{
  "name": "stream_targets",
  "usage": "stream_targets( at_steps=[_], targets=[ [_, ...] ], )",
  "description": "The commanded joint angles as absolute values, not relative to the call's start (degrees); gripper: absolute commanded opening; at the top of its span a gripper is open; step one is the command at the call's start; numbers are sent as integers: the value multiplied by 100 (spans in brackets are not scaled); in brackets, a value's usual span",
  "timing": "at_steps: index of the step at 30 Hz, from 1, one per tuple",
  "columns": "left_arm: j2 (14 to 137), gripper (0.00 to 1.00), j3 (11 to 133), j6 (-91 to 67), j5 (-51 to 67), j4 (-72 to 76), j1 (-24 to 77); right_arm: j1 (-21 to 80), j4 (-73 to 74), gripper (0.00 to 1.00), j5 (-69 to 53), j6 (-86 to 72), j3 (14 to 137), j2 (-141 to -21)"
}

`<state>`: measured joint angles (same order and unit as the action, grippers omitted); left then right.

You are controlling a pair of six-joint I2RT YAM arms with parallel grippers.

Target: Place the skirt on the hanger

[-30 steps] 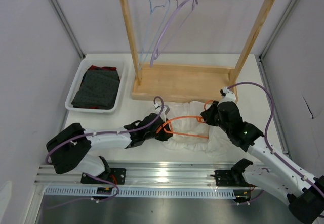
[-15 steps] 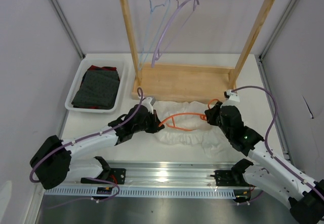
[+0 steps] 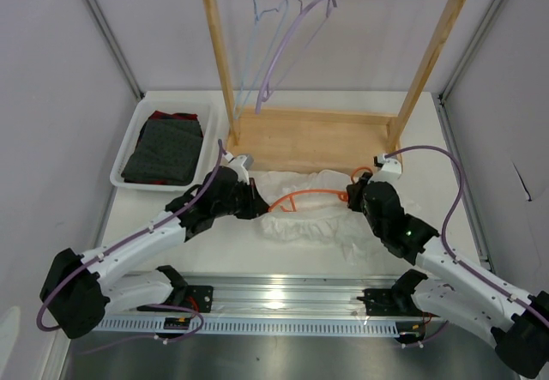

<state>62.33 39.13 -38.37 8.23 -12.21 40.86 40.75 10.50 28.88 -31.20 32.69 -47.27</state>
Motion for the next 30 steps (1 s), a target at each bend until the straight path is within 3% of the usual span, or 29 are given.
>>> stream_targets(
  at_steps=[1, 15, 30],
  targets=[
    [5924, 0, 3911, -3604, 738, -1686, 3903, 3973, 976, 0, 3551, -2865, 3287, -4764],
    [5335, 0, 4157, -3410, 835, -2250, 3542, 4183, 958, 0, 4016, -2584, 3278, -4895],
    [5958, 0, 5774, -3208, 607, -2663, 3998, 5695, 888, 0, 5264, -2242, 3946, -5502]
  ],
)
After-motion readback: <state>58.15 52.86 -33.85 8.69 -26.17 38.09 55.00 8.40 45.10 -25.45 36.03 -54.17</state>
